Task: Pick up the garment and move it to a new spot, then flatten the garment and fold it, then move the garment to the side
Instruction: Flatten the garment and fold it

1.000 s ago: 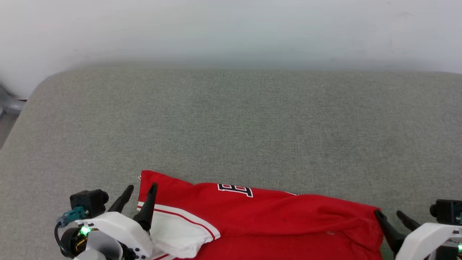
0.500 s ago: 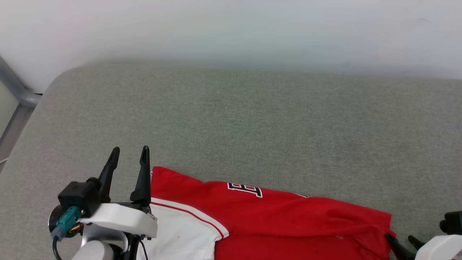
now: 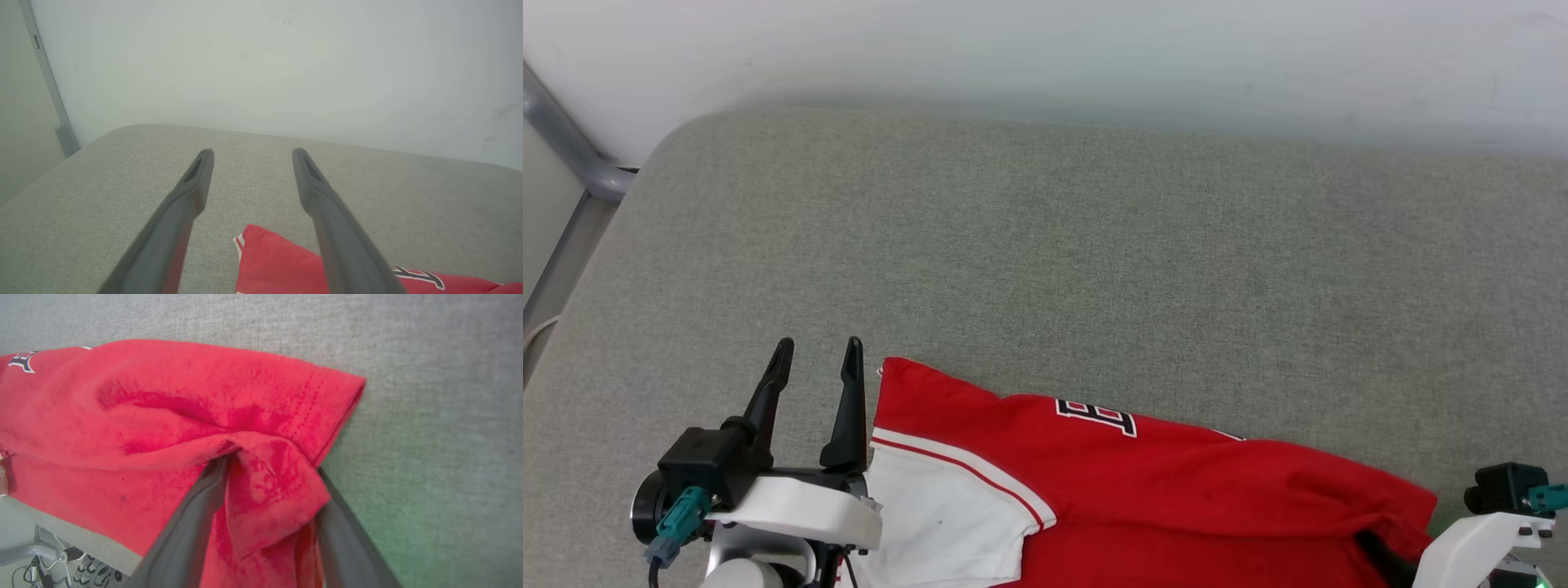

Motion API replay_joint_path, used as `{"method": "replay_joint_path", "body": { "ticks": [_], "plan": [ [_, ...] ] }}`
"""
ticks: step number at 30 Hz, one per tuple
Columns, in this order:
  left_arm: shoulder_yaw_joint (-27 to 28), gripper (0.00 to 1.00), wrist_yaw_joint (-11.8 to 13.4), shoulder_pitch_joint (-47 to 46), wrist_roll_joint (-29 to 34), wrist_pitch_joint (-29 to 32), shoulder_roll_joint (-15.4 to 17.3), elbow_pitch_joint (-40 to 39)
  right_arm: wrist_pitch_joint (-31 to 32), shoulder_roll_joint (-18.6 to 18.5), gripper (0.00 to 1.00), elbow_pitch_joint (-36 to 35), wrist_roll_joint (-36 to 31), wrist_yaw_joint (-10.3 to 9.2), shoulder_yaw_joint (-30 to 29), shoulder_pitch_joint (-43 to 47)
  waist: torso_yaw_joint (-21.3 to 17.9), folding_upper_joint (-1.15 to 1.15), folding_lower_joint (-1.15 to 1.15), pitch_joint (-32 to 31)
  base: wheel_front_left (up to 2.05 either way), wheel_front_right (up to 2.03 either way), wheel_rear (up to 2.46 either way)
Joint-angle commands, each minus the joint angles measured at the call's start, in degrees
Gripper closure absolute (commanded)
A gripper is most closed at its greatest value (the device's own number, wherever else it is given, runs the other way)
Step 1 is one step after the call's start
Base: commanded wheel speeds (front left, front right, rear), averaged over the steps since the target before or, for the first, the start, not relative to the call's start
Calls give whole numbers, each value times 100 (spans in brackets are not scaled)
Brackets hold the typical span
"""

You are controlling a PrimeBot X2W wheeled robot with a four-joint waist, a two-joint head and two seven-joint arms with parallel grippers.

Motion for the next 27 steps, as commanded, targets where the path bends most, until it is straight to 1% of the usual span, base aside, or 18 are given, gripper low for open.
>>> {"method": "replay_joint_path", "body": {
  "ticks": [1,5,9,14,18,23,25,27],
  "plan": [
    [31,0,-19,32,28,-13,-23,26,136,133,100,186,91,5,183,74,-3,0,0,11,0,0,0],
    [56,0,-93,-71,89,-14,-27,79,122,26,100,136,105,1,189,34,-39,0,0,-13,0,0,0],
    [66,0,-71,-3,130,-14,-49,137,49,-67,100,-61,102,0,148,15,-111,0,0,-137,0,0,0],
    [71,0,-50,158,154,-14,-38,179,7,-229,100,-384,61,0,-42,-6,-261,0,0,-351,0,0,0],
    [37,0,-15,226,210,-5,10,151,197,-370,100,-475,41,-1,-384,54,-395,0,0,-471,0,0,0],
    [1,0,-1,203,260,5,38,148,492,-456,100,-461,43,-1,-962,143,-502,0,0,-576,0,0,0],
    [-25,0,3,195,297,13,61,150,627,-425,100,-469,81,-1,-1208,194,-528,0,0,-604,0,0,0],
    [-36,0,22,200,296,19,66,145,783,-281,100,-465,214,-1,-1442,206,-547,0,0,-632,0,0,0]
  ]
}}
